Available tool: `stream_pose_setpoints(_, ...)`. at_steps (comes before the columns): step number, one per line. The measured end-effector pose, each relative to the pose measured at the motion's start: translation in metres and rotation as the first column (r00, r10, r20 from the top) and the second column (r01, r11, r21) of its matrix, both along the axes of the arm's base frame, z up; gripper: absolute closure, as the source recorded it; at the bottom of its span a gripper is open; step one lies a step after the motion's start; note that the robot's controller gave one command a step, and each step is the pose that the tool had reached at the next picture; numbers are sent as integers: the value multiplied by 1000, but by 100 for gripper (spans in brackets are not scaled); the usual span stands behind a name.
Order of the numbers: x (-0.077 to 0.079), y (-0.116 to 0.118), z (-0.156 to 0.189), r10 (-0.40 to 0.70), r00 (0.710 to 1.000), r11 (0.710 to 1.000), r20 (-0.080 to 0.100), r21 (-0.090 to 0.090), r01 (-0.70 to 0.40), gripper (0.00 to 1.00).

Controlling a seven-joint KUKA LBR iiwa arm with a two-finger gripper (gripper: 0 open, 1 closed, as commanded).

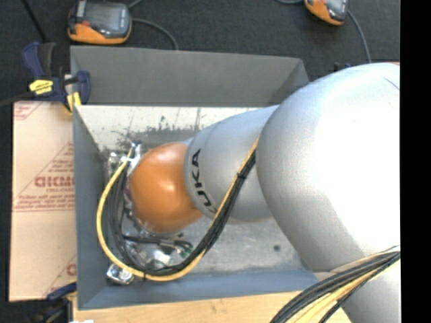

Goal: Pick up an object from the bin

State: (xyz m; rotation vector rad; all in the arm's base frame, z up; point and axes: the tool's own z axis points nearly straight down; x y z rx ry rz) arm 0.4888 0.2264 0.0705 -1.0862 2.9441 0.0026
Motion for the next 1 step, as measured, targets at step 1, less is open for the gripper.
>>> stream_pose_setpoints(1, 1, 0, 1, -1, 1000, 1000, 3, 1, 1, 0)
